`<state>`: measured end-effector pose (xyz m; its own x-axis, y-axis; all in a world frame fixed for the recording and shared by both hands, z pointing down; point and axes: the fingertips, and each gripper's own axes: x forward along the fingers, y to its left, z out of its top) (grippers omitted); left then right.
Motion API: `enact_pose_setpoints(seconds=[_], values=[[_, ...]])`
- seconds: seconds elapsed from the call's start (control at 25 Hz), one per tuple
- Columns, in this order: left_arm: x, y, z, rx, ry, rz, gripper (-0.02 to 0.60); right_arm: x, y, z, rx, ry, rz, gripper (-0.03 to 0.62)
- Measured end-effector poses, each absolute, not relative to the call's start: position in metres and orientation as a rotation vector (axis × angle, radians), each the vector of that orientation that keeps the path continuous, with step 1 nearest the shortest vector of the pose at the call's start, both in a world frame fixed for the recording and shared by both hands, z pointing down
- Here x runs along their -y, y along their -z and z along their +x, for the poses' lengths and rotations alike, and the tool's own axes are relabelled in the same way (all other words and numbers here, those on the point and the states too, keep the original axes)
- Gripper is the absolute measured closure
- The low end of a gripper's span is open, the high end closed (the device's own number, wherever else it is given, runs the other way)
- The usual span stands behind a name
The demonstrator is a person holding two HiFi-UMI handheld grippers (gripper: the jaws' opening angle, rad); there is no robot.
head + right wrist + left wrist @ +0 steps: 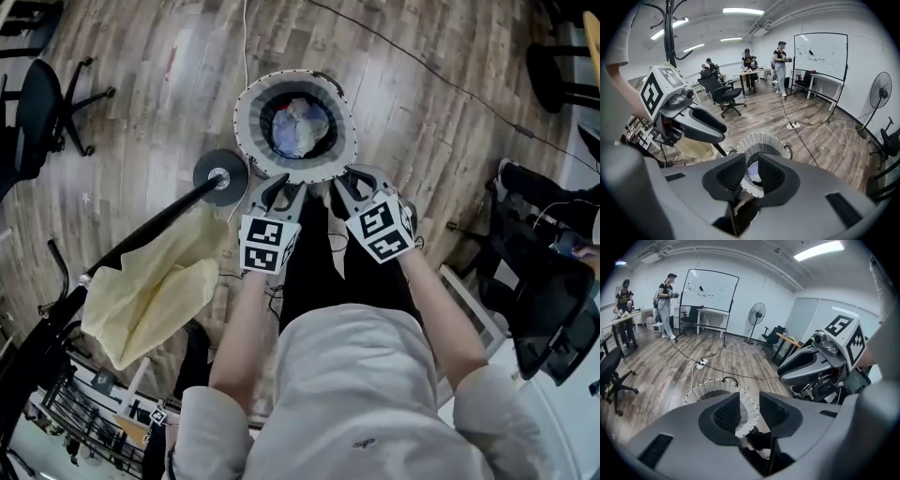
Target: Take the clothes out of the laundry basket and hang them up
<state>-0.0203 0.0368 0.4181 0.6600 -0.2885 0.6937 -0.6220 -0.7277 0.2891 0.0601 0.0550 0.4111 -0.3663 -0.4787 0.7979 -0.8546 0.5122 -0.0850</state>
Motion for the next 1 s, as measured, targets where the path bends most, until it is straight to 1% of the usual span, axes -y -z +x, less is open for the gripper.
enact_pose_setpoints(seconds=[0.4,0.64,1.0], values=[[-0.023,-0.519,-0.011,0.723,-0.946,2.229,0.443,-0.042,-0.502,0.05,1.999,-0.74,0.929,0.502],[-0.02,-0.582,-0.016,0.683,-1.065,2.205,0.443,-0.031,-0.562,0.049,2.004,-0.759,0.848,0.503],[-0.007,-0.681,-0.009,0.666,-1.159,2.165,0.443,-0.01,-0.648,0.065,1.983,-0.868,0.894,0.5]])
